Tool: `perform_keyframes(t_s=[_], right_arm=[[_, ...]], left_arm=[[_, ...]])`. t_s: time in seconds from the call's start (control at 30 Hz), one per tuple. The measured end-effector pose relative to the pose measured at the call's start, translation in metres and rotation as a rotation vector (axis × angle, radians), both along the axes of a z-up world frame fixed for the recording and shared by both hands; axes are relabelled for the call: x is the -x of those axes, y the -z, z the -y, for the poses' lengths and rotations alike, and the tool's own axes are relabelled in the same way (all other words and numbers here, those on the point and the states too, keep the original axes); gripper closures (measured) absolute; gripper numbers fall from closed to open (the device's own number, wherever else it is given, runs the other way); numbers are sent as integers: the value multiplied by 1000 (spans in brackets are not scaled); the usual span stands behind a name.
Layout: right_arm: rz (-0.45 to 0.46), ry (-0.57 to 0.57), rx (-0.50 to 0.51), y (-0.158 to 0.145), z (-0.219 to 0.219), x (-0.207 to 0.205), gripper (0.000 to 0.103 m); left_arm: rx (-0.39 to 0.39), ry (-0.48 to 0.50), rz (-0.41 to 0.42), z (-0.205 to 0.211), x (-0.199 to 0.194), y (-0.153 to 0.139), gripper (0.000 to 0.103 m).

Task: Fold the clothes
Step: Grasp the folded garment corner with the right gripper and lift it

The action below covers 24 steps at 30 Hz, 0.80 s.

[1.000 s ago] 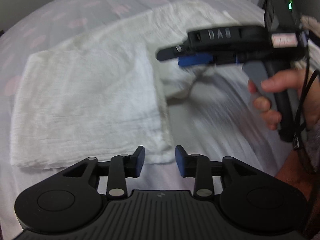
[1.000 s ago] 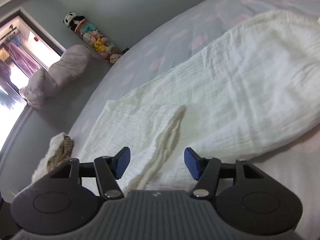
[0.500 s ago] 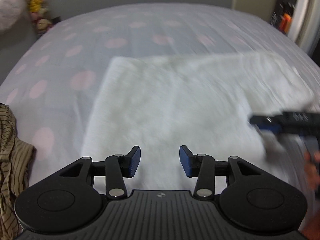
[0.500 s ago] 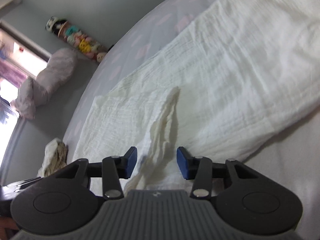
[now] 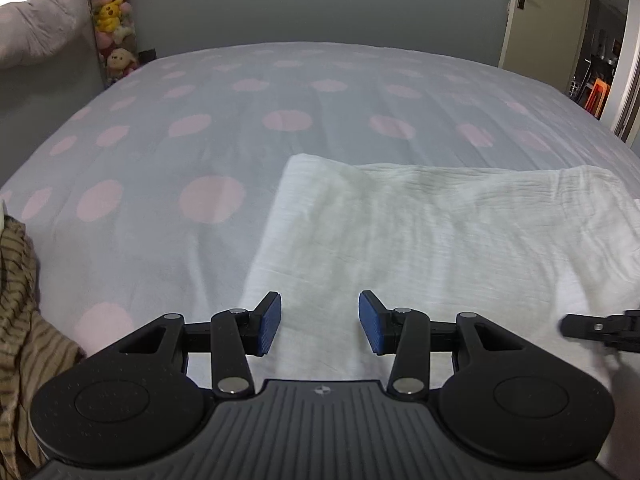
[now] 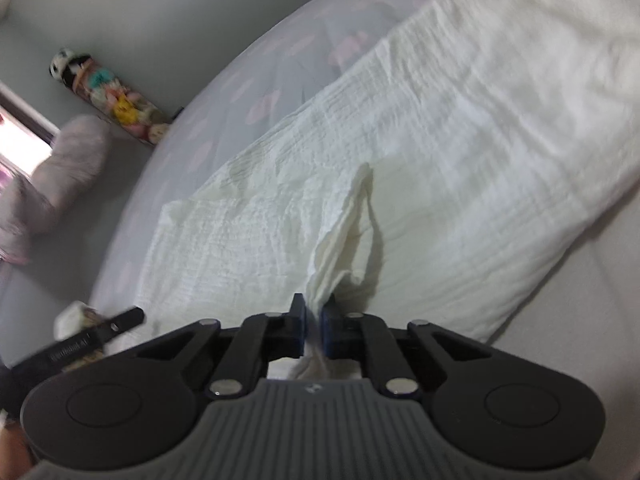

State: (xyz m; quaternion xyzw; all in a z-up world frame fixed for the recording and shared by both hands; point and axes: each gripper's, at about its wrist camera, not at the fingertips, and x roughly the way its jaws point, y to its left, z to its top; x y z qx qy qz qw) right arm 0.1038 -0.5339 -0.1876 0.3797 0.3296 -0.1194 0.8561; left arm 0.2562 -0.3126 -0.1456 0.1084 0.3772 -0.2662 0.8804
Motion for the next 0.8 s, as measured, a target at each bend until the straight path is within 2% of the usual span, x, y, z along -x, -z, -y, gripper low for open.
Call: perform_keyframes(t_s=[0.2,0.43,0.63,0.8], right_arm=[[-82,-69,104,-41,-5,-19,95],[-123,-168,187,-116,3,-60,95],[-150,-220,300,-180,23,-80,95],[-205,-208,400,-219,55,-79,95]], left_arm=[[43,-30,-13,-14,-13,1,62],[131,-103,-27,-38,-21,-10,62],[161,-73,-44,-37,-21,-12,62],[165,-45,-62,-30,-21,-9,62]])
